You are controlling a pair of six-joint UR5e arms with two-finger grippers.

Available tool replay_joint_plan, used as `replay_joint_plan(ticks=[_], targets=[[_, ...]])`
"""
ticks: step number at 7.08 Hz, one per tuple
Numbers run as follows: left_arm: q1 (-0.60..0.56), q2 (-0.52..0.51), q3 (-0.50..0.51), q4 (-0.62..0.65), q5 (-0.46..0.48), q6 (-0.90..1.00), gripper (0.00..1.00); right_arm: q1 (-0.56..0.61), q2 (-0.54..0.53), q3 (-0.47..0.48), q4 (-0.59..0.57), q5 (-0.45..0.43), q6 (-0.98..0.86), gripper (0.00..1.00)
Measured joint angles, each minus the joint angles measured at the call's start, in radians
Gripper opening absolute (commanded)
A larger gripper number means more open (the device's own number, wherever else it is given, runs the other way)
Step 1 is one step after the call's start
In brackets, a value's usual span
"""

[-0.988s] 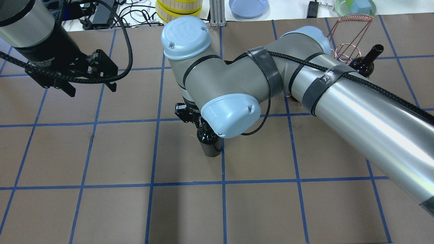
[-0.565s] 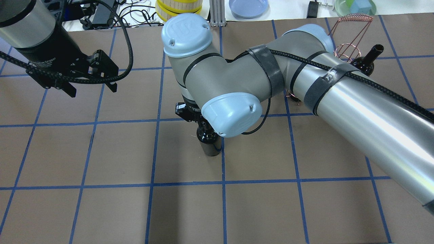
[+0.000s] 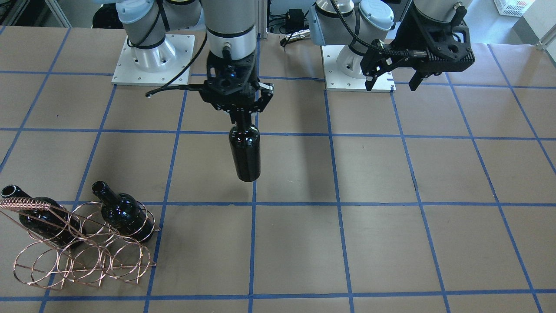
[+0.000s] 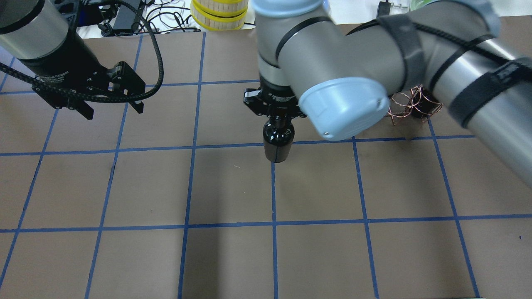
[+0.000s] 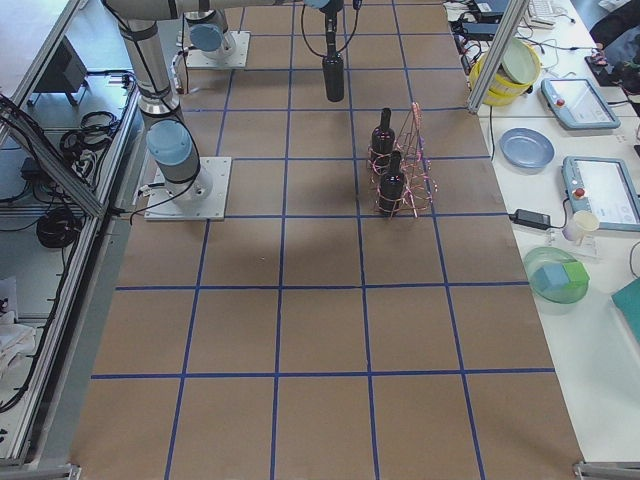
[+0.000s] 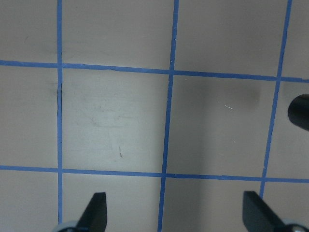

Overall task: Place wine into wine basket
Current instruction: 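Lift the bottle with the right gripper and carry it to the rack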

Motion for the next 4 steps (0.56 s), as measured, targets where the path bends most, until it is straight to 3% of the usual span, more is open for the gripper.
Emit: replay_joint_plan(ticks=[2,4], targets=[[0.000,0.001,-0.003,0.000,-0.002,0.000,1.00,-0.149,-0.035,-0.105,0.198,0.003,-0.139,0.01],[0.000,0.002,-0.004,0.000,0.002,0.000,1.00,-0.305,-0.059,-0.165,0.316,-0.001,-0.316,0.02]])
